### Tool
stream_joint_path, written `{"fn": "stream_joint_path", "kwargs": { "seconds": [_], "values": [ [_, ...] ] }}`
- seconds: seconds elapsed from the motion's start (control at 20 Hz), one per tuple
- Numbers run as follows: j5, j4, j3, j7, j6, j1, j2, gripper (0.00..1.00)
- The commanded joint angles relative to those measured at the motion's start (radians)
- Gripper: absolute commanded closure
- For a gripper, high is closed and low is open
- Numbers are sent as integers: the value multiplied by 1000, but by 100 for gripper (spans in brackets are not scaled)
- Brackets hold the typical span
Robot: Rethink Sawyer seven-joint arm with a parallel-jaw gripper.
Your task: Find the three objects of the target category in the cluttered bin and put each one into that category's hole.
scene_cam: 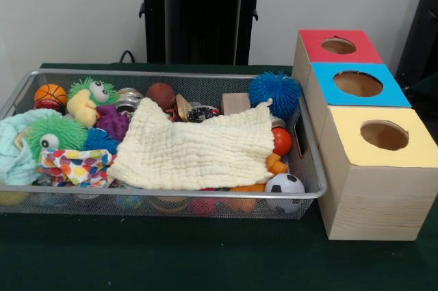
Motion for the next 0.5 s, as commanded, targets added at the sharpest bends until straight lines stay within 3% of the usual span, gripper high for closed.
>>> {"fn": "stream_joint_path", "kwargs": {
  "seconds": [0.05, 0.5],
  "values": [
    [-11, -67, 0, 202, -174, -63, 164, 0],
    [12, -139, -14, 181, -249, -134, 289, 0]
  ]
}}
